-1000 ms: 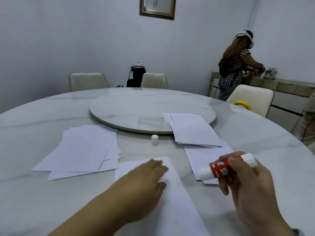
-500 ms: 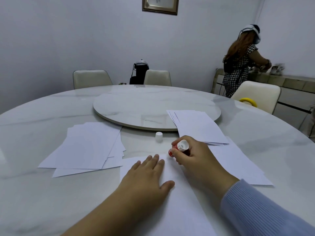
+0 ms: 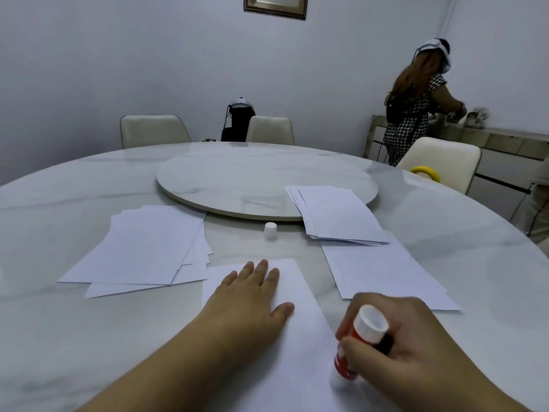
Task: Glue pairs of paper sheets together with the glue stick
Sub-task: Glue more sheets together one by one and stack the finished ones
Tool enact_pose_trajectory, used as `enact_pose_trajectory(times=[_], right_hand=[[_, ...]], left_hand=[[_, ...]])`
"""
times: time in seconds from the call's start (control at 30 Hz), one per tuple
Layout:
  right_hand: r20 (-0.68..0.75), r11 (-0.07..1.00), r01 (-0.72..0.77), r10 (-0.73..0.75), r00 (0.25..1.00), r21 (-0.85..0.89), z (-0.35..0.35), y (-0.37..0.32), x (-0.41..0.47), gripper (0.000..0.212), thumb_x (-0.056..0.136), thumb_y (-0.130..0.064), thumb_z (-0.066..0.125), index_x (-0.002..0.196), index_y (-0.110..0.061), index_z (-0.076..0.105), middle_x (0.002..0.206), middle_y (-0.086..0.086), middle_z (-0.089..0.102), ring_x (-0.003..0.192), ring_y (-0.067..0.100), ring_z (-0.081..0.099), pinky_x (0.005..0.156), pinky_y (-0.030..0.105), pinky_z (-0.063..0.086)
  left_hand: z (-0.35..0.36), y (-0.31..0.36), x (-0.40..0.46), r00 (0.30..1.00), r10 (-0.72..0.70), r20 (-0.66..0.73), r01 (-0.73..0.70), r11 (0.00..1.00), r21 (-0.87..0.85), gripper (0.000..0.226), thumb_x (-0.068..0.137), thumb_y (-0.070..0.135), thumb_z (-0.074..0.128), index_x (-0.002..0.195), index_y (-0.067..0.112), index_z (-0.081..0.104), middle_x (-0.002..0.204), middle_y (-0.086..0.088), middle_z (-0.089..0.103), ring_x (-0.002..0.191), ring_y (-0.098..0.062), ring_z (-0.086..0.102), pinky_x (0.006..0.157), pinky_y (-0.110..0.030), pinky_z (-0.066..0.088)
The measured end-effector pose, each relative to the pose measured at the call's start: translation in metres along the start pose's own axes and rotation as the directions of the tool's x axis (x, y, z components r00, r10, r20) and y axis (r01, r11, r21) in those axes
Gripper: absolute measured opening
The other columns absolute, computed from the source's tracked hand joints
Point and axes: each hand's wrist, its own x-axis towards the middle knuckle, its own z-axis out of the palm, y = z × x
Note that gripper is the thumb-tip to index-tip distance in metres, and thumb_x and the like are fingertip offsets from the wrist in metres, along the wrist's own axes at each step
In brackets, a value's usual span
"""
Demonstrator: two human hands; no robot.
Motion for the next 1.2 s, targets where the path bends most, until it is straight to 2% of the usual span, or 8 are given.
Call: enact_pose_trajectory(times=[0.17, 0.3, 0.43, 0.63, 0.73, 0.87, 1.03, 1.2], right_hand=[[-0.024, 0.998, 0.035, -0.034, 0.999, 0.058, -0.003, 0.001, -0.012, 0.017, 0.058, -0.035, 0.057, 0.057, -0.018, 0.061, 0.057, 0.003, 0.064, 0.051, 0.013, 0.058, 0.046, 0.029, 0.041], [-0.257, 0.825, 0.016, 0.157, 0.954, 0.565, -0.018, 0.011, -0.007, 0.006, 0.055, -0.006, 0.064, 0.059, -0.003, 0.066, 0.056, 0.031, 0.058, 0.035, 0.025, 0.043, 0.036, 0.018, 0.033], [-0.384, 0.696, 0.093, 0.276, 0.881, 0.712, -0.029, 0.017, -0.006, 0.019, 0.065, -0.012, 0.052, 0.057, -0.003, 0.066, 0.060, 0.033, 0.060, 0.032, 0.023, 0.042, 0.033, 0.018, 0.034], [-0.437, 0.709, 0.137, 0.261, 0.861, 0.691, -0.028, 0.013, 0.003, 0.019, 0.065, -0.016, 0.056, 0.063, -0.005, 0.071, 0.059, 0.025, 0.062, 0.032, 0.023, 0.043, 0.035, 0.019, 0.039], [-0.433, 0.719, 0.141, 0.240, 0.869, 0.681, -0.029, 0.005, 0.011, 0.019, 0.064, -0.025, 0.061, 0.068, -0.010, 0.073, 0.060, 0.015, 0.064, 0.038, 0.019, 0.049, 0.034, 0.023, 0.041], [-0.401, 0.822, 0.136, 0.120, 0.908, 0.553, -0.019, -0.005, 0.033, 0.003, 0.076, -0.016, 0.074, 0.078, -0.016, 0.071, 0.065, 0.011, 0.070, 0.048, 0.019, 0.058, 0.045, 0.024, 0.048], [-0.200, 0.961, -0.039, 0.096, 0.975, 0.273, 0.013, -0.002, 0.071, 0.013, 0.070, -0.029, 0.065, 0.082, -0.030, 0.068, 0.076, 0.000, 0.073, 0.066, 0.024, 0.065, 0.066, 0.043, 0.055], [-0.080, 0.994, -0.071, 0.077, 0.994, 0.077, 0.034, 0.013, 0.081, 0.004, 0.081, -0.028, 0.065, 0.085, -0.030, 0.066, 0.082, -0.011, 0.070, 0.075, 0.005, 0.063, 0.068, 0.026, 0.053]], left_hand=[[-0.001, 0.001, -0.001, 1.000, -0.003, -0.012, 0.003, 1.000, -0.015, 0.065, 0.097, 0.053, 0.023, 0.152, 0.025, 0.000, 0.159, 0.004, -0.011, 0.145, -0.012, -0.011, 0.116, -0.029, -0.005], [-0.006, 0.001, -0.003, 0.998, -0.054, 0.021, 0.055, 0.998, -0.030, 0.066, 0.094, 0.058, 0.025, 0.150, 0.034, 0.000, 0.159, -0.002, -0.014, 0.146, -0.018, -0.013, 0.116, -0.032, -0.003], [-0.020, -0.001, -0.002, 0.993, 0.015, 0.121, -0.016, 1.000, 0.009, 0.066, 0.094, 0.058, 0.030, 0.149, 0.038, 0.001, 0.159, -0.001, -0.012, 0.146, -0.019, -0.010, 0.116, -0.035, 0.000], [-0.051, -0.010, -0.008, 0.882, 0.294, 0.368, -0.282, 0.955, -0.089, 0.066, 0.094, 0.033, 0.053, 0.142, 0.055, 0.014, 0.154, 0.028, -0.005, 0.142, 0.001, -0.004, 0.116, -0.031, 0.005], [-0.058, -0.012, -0.018, 0.884, 0.337, 0.323, -0.277, 0.936, -0.219, 0.068, 0.090, 0.024, 0.059, 0.133, 0.064, 0.026, 0.143, 0.044, 0.019, 0.133, 0.015, 0.020, 0.112, -0.019, 0.020], [-0.035, -0.008, -0.023, 0.996, 0.094, 0.002, -0.093, 0.990, -0.103, 0.067, 0.094, 0.050, 0.042, 0.150, 0.032, 0.011, 0.159, 0.014, 0.004, 0.144, -0.003, 0.004, 0.114, -0.021, 0.004], [-0.027, -0.006, -0.020, 0.970, 0.060, 0.235, -0.057, 0.998, -0.022, 0.075, 0.095, 0.050, 0.041, 0.151, 0.026, -0.002, 0.158, 0.008, -0.014, 0.145, -0.009, -0.011, 0.117, -0.031, -0.002], [-0.026, -0.010, -0.022, 0.964, 0.096, 0.249, -0.085, 0.995, -0.055, 0.074, 0.096, 0.050, 0.038, 0.150, 0.028, -0.007, 0.156, 0.010, -0.018, 0.144, -0.008, -0.013, 0.116, -0.030, -0.003]])
